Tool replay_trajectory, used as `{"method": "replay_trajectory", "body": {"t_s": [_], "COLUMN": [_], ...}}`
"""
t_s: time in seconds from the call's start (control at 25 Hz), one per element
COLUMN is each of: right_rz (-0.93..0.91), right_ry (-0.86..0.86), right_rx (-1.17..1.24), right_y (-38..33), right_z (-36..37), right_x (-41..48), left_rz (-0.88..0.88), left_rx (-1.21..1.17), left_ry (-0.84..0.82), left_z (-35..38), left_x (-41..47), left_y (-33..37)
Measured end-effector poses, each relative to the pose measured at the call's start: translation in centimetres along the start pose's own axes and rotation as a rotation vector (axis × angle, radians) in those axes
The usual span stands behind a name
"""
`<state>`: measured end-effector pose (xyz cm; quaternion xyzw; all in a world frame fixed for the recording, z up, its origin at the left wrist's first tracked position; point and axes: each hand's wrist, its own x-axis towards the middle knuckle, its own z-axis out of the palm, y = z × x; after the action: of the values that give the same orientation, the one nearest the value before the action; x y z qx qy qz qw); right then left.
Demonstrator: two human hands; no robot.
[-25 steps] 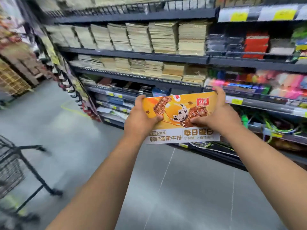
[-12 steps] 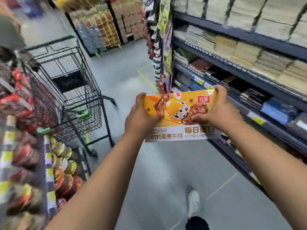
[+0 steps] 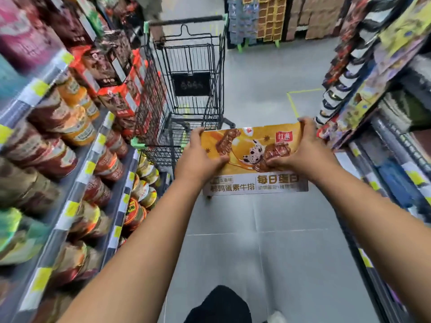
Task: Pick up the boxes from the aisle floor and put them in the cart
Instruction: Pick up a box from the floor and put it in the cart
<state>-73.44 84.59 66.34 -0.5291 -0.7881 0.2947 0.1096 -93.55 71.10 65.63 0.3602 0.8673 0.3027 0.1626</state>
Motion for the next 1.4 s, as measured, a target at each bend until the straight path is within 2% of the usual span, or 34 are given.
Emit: {"method": "replay_trajectory", "body": {"t_s": [0.2, 0.48, 0.72, 1.08, 1.4], "right_rz": [-0.068, -0.089, -0.104, -0.055, 0.191], "right_ry": [-0.081, -0.118, -0.167, -0.263, -0.264], "right_rx": [0.004, 0.079, 0.099, 0.154, 0.208], "right_y": [-7.4, -17.8, -24.1, -28.5, -26.9], "right_z": [5.3, 12.8, 17.7, 24.7, 34.2], "right_x": [10.0, 22.0, 33.9, 52.7, 63.8], "left_rz": [-0.079, -0.124, -0.195, -0.310, -0.336], "left_rx": [0.011, 0.072, 0.064, 0.049, 0.105], "left_ry": [0.060, 0.059, 0.068, 0.026, -0.110], "left_z": [-3.6, -9.7, -11.6, -8.8, -0.7], "left_x": [10.1, 24.9, 37.6, 57.5, 71.1], "left_y": [-4.6, -10.3, -13.6, -17.3, -23.3]}}
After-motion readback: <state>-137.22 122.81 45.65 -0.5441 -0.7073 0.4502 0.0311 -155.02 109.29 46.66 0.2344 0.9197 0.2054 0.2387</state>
